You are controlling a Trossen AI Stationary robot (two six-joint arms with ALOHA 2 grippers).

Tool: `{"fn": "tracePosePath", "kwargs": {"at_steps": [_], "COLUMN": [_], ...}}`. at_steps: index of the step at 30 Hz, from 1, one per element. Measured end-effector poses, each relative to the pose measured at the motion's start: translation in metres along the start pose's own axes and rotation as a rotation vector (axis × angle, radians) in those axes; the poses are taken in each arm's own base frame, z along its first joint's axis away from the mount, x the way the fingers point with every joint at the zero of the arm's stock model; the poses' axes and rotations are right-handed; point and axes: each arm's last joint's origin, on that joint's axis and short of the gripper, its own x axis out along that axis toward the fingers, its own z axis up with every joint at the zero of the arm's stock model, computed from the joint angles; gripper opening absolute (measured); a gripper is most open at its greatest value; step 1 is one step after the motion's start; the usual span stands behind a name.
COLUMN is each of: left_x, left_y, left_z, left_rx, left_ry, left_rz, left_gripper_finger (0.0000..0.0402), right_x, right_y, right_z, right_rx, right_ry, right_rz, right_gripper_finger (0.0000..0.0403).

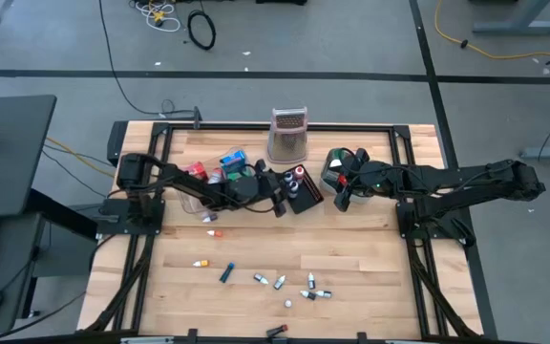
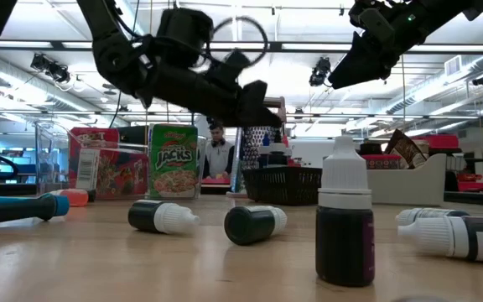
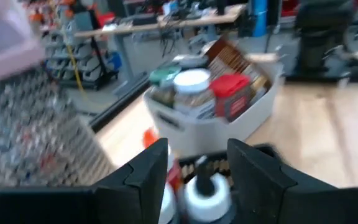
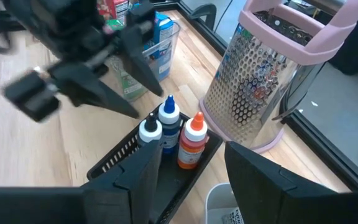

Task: Pick & Place Kitchen Items
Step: Put the small orange food coloring bottle into the black bin

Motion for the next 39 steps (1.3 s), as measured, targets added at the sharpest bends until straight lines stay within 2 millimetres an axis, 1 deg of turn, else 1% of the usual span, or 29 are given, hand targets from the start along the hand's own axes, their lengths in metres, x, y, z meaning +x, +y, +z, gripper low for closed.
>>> {"fn": "tracePosePath", "kwargs": {"at_steps": [5,9,12,15,18,22,26,29,31,35,39], "left_x": [-0.017,-0.037,-0.057,-0.081,-0.103,-0.129,-0.149,-0.159,-0.167,-0.178,-0.182], "left_y": [-0.017,-0.031,-0.037,-0.040,-0.039,-0.039,-0.043,-0.049,-0.051,-0.055,-0.055], "left_z": [0.023,0.042,0.052,0.057,0.053,0.040,0.023,0.013,0.010,0.005,0.003], "left_rx": [0.046,0.080,0.085,0.083,0.067,0.042,0.012,-0.020,-0.033,-0.027,-0.014], "left_ry": [-0.069,-0.081,-0.003,0.133,0.300,0.523,0.732,0.853,0.907,0.954,0.972], "left_rz": [-0.067,-0.125,-0.177,-0.225,-0.250,-0.240,-0.252,-0.261,-0.265,-0.268,-0.247], "left_gripper_finger": [0.0176,0.0176,0.0176,0.0176,0.0176,0.0176,0.0174,0.0168,0.0162,0.0154,0.0160], "right_x": [0.000,0.000,0.000,0.000,0.001,0.004,0.006,0.008,0.008,0.008,0.008], "right_y": [0.000,0.001,0.002,0.004,0.004,0.004,0.005,0.006,0.007,0.010,0.012], "right_z": [0.000,0.000,-0.001,-0.001,-0.004,-0.012,-0.018,-0.020,-0.019,-0.016,-0.012], "right_rx": [-0.021,-0.021,-0.010,-0.007,-0.006,-0.015,-0.019,-0.014,-0.006,0.003,0.009], "right_ry": [0.002,0.005,0.014,0.021,0.021,0.045,0.061,0.050,0.029,-0.017,-0.057], "right_rz": [0.000,0.023,0.079,0.121,0.129,0.126,0.149,0.171,0.209,0.297,0.340], "right_gripper_finger": [0.0194,0.0194,0.0194,0.0194,0.0194,0.0194,0.0194,0.0194,0.0194,0.0194,0.0194]}}
